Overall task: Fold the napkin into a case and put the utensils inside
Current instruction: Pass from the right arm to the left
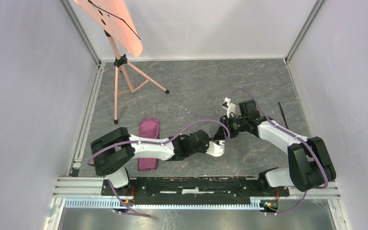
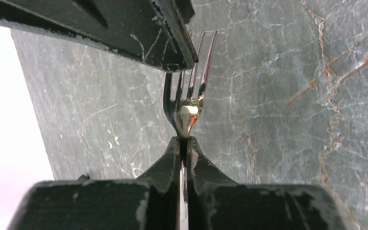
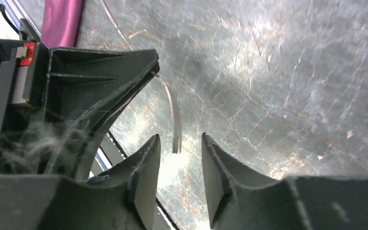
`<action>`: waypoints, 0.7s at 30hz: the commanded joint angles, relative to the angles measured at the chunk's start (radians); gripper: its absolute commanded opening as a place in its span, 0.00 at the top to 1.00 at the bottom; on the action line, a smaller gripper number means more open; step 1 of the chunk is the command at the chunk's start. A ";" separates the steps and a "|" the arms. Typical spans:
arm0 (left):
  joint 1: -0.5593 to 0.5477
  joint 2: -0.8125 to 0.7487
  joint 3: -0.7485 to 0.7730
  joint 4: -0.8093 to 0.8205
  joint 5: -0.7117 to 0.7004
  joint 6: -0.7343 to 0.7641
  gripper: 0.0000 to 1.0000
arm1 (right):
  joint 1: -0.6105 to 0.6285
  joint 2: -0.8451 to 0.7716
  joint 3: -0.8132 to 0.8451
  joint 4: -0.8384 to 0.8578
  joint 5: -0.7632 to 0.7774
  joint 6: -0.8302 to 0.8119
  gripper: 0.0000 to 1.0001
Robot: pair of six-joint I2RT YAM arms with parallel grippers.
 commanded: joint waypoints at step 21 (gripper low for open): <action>0.768 -0.704 -0.122 -0.375 0.128 -1.080 0.98 | 0.597 0.162 -0.096 1.029 0.296 0.757 0.32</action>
